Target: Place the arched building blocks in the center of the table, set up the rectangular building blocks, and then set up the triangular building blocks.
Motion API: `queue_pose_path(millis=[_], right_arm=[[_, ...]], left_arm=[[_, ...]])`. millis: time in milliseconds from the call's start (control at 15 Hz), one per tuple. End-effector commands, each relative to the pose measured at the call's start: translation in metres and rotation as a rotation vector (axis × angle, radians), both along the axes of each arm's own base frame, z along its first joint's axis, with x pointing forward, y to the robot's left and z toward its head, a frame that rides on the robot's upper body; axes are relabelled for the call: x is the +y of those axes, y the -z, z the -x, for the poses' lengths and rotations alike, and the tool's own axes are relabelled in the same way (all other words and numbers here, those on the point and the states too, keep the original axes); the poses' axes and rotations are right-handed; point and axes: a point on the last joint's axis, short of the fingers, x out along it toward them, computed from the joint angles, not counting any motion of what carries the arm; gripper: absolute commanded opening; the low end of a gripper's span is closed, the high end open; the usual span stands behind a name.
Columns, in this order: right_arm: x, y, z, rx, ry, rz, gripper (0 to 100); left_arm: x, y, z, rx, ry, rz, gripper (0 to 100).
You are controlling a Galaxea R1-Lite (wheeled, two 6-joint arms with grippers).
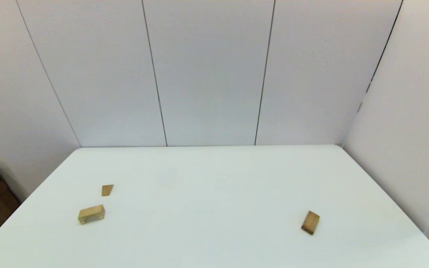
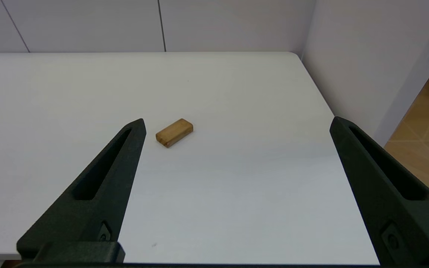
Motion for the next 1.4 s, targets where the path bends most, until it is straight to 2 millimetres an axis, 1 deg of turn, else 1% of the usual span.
queue_pose_path(millis=[67, 1400], right_arm=[[0.0000, 0.0005, 0.0000, 0.000, 0.000, -0.001, 100], [0.0000, 0.0005, 0.0000, 0.000, 0.000, -0.001, 100]], left_arm=[[0.0000, -0.0001, -0.0001, 0.001, -0.001, 0.000, 100], [0.0000, -0.0001, -0.0001, 0.001, -0.002, -0.001, 100]])
